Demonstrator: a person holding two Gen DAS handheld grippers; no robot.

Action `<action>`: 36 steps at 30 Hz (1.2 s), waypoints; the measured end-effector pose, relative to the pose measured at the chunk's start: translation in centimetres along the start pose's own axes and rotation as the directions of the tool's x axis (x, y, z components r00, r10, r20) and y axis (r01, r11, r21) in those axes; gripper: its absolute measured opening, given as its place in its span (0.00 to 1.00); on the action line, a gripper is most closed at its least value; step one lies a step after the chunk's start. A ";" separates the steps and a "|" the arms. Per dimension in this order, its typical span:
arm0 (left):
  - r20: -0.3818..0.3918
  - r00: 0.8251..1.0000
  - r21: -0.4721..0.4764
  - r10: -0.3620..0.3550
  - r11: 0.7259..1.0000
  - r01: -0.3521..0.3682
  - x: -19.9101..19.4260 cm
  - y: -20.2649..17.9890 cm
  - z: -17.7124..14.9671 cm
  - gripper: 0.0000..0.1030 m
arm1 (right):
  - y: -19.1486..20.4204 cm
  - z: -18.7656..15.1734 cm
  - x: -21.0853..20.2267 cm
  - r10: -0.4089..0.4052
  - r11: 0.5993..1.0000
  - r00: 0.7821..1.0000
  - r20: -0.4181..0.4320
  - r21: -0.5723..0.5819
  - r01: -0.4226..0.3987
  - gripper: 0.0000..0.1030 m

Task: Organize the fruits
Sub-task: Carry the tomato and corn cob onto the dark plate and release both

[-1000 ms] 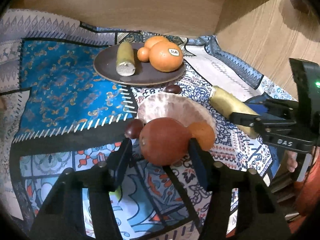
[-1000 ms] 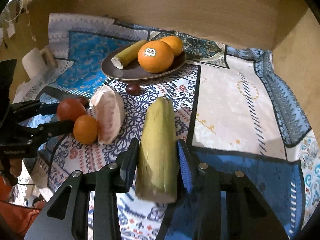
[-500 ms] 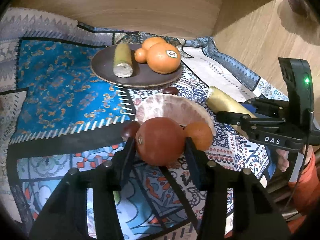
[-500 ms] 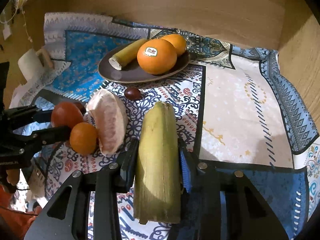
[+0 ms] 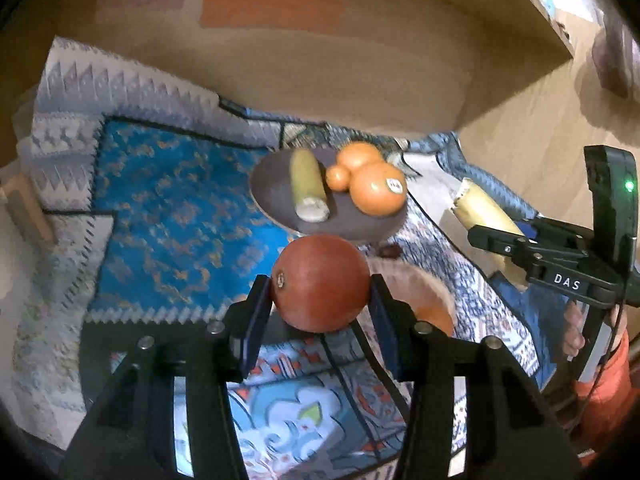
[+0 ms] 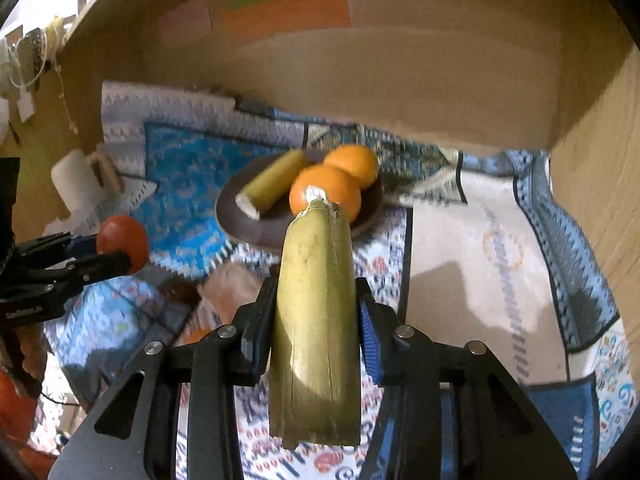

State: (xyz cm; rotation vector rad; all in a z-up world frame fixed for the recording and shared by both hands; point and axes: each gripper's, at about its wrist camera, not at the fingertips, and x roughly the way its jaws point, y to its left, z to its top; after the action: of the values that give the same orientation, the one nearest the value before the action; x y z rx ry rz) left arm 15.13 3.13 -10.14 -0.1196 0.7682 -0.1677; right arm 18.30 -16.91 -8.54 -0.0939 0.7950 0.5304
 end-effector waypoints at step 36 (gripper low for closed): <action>-0.138 0.989 0.024 0.045 0.999 -0.042 12.1 4.4 8.5 0.47 | 1.9 10.3 13.0 0.085 0.996 0.990 -0.109 0.013 -0.084 0.33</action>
State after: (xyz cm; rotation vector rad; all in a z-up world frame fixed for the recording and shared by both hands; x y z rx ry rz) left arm 30.12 5.47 -13.07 -0.0711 0.9070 -0.1436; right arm 31.65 -6.94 -10.16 -0.0823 0.9112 0.6054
